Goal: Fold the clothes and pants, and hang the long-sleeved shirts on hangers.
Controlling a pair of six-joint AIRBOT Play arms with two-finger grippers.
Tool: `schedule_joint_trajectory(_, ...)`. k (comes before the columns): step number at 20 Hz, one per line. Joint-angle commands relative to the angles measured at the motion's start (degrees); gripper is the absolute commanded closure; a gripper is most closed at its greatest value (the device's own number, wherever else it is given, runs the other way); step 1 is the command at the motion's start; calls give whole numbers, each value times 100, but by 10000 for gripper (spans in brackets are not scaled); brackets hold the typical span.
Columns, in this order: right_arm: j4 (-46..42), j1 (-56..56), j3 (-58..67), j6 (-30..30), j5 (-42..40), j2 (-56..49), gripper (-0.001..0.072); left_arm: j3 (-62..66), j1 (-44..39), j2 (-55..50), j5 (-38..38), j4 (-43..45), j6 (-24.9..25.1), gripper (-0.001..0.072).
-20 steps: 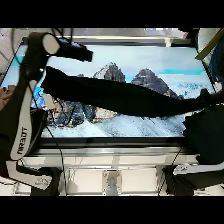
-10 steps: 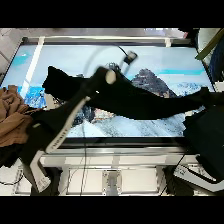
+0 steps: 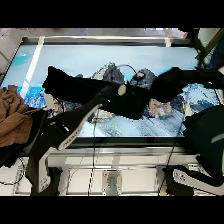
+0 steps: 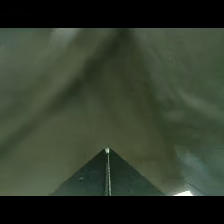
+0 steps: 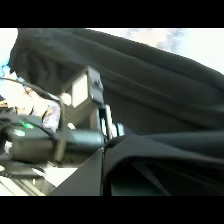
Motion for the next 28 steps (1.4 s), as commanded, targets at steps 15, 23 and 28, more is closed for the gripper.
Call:
schedule_joint_trajectory(15, -232, 3314, 3681, 575, -1290, -4218, 418, 2, 3364, 2555, -2245, 894, -13, 696)
schedule_joint_trajectory(23, -1991, 1425, 3473, 831, 1797, -3077, 449, 2, 3362, 2557, -2249, 898, -13, 696)
schedule_joint_trajectory(28, -1698, 50, 210, 824, 442, -1641, 446, 2, 3362, 2555, -2247, 896, -17, 696)
